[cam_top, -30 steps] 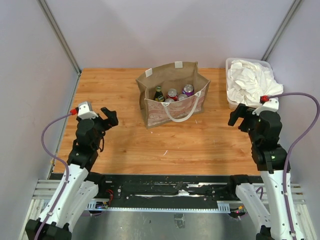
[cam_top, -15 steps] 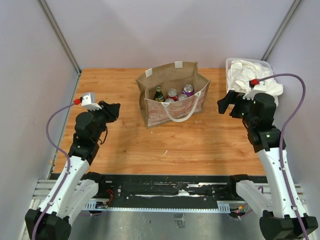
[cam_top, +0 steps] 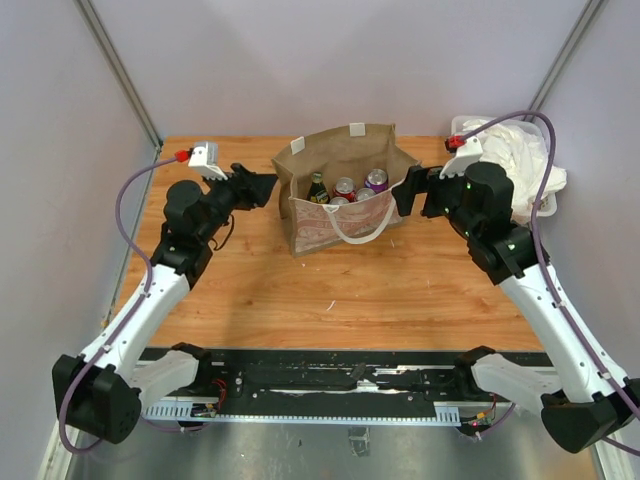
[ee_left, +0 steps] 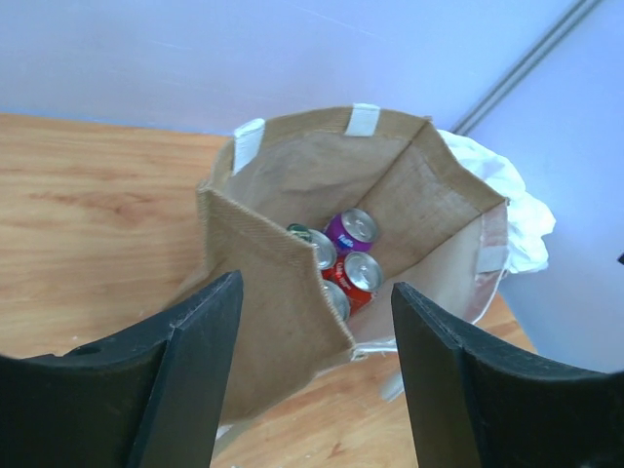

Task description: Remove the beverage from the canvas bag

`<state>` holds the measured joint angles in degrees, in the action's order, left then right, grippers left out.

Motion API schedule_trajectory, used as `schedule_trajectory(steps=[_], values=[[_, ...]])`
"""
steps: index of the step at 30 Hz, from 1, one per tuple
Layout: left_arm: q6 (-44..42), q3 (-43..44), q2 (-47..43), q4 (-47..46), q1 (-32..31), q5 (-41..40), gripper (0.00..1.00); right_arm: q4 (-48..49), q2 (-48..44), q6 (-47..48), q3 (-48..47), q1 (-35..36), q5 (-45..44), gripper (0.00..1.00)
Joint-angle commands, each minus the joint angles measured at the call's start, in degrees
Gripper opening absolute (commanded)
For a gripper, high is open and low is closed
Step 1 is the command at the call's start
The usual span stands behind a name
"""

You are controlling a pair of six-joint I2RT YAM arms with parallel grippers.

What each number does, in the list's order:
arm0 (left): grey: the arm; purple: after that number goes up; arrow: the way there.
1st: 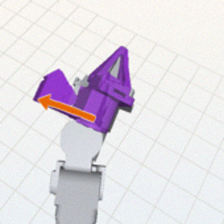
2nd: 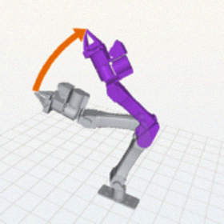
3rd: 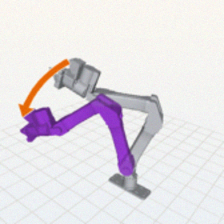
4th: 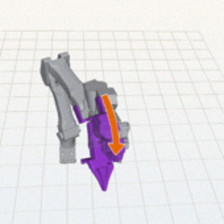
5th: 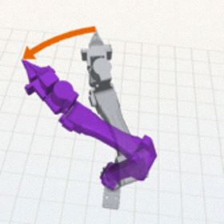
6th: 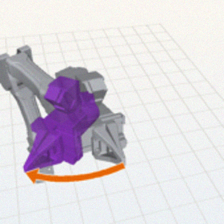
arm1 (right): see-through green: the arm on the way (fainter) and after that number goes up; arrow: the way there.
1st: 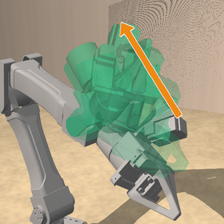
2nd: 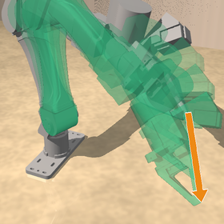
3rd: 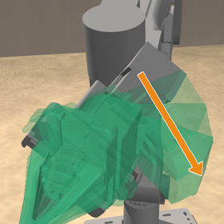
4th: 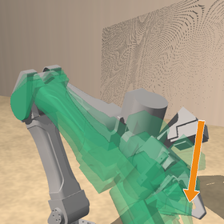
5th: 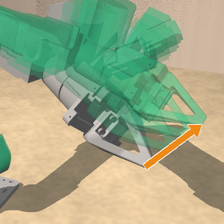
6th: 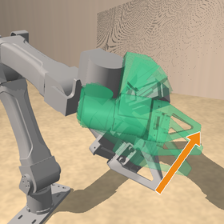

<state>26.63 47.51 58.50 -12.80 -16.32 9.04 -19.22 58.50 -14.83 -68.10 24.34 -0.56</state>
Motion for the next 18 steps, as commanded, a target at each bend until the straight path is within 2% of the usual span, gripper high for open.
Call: schedule_trajectory(steps=[1,6,11,18], values=[[-0.22,3.55,3.93,-2.42,-2.96,1.02,0.68,1.95,0.86,1.65,-1.90,1.32,-2.16,0.99],[-0.72,7.53,11.10,-1.84,-6.16,0.10,0.71,1.25,1.51,1.82,-1.74,1.75,-2.21,0.99],[-1.22,12.69,16.50,2.56,-7.12,-2.45,0.71,1.23,0.66,2.70,-0.97,1.99,-2.35,0.98],[-1.14,13.62,17.06,7.48,-7.85,-7.51,0.66,1.50,0.95,3.67,-1.05,2.03,-2.03,0.99]])
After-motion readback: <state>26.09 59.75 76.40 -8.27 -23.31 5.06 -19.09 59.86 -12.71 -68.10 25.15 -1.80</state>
